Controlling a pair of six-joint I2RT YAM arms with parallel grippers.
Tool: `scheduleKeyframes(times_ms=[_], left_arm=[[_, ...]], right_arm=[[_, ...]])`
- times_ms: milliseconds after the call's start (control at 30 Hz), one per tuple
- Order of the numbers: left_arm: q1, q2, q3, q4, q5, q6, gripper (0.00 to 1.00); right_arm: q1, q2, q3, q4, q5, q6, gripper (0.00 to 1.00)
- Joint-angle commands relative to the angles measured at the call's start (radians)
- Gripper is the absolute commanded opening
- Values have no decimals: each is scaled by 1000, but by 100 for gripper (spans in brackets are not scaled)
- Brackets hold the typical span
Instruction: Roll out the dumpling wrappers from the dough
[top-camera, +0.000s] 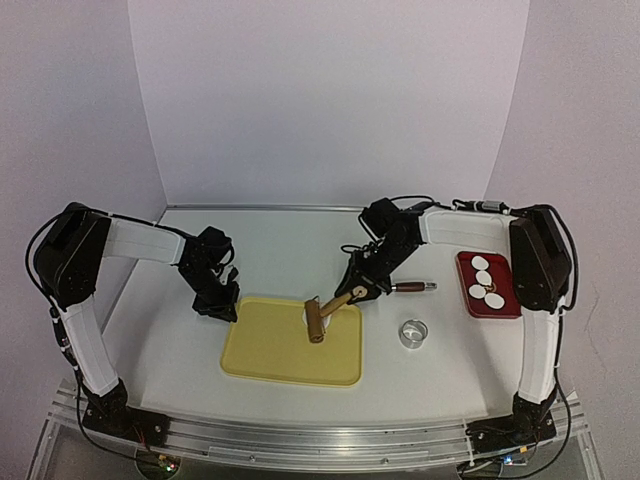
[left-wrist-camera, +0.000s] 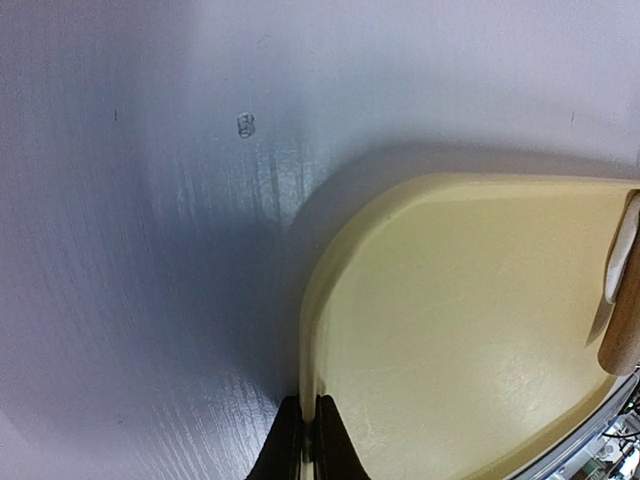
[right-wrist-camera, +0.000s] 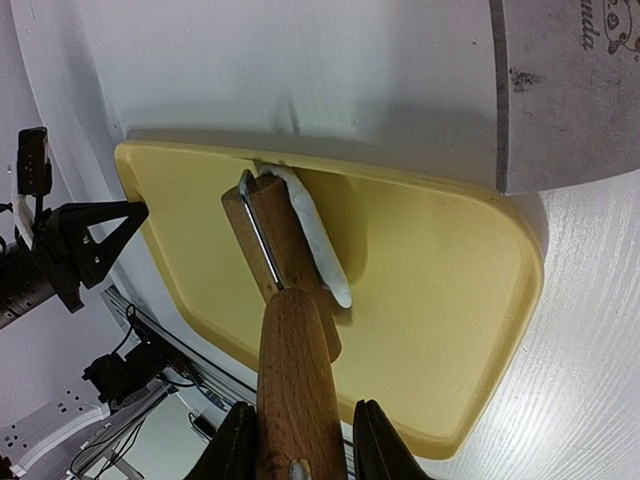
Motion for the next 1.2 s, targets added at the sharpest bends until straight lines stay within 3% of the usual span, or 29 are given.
scheduleKeyframes(times_ms=[0,533,600,767,867,1033,1167], left_arm=[[10,40,11,11,-33,14,0],[42,56,26,29,-6,47,0],[42,55,35,40,6,66,0],[42,66,51,93,45,148,0],[42,84,63,124,69,217,0],[42,123,112,127,73,313,0],[42,134,156,103,89,310,9]], right_arm=[[64,210,-122,-309,303,44,0],[70,233,-10,-335,312,13,0],[83,223,49,-309,279,-41,0],[161,220,305,-226,-5,-221,0],[202,184,412,-222,-61,-262,0],[191,21,344,-209,16,-230,0],[143,-115,241,-206,19,-203,0]])
